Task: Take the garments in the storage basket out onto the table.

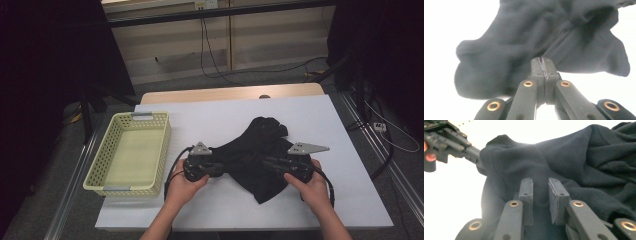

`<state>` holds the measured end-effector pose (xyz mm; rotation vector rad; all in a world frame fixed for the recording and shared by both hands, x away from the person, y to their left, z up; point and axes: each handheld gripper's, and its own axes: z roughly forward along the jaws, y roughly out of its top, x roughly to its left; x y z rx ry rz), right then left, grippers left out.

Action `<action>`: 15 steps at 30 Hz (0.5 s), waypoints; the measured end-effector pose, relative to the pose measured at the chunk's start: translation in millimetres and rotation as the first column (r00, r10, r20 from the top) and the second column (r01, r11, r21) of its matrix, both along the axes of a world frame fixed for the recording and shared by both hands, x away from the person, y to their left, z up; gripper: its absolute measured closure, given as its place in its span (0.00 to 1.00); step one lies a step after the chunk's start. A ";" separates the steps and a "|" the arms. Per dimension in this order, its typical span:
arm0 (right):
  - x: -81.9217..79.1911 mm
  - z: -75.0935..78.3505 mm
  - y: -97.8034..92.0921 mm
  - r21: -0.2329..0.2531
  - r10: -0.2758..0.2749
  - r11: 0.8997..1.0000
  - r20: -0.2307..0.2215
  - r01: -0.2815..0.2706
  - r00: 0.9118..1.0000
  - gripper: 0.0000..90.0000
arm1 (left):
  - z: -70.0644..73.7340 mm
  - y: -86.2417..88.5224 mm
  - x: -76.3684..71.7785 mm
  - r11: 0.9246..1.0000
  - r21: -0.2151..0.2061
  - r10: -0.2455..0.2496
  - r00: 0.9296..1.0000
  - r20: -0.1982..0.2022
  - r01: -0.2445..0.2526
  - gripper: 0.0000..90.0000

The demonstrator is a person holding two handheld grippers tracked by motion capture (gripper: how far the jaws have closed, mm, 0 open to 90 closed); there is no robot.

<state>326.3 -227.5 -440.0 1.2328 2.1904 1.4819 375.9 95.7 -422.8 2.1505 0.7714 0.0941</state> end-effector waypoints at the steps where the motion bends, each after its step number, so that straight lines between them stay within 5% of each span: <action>1: -0.5 1.1 -2.2 0.007 -0.008 1.000 0.008 0.008 1.000 0.85 | 2.8 5.8 2.2 1.000 -0.002 0.016 1.000 0.004 -0.016 1.00; 8: -4.7 5.5 -19.0 -0.007 -0.045 0.999 0.021 0.045 0.999 0.99 | 12.5 30.8 10.9 0.995 -0.031 0.093 0.996 -0.005 -0.093 1.00; 15: -7.3 10.3 7.8 -0.064 0.023 0.998 0.059 -0.020 0.998 0.60 | 3.8 19.4 8.9 0.998 -0.015 0.053 0.998 -0.036 -0.054 1.00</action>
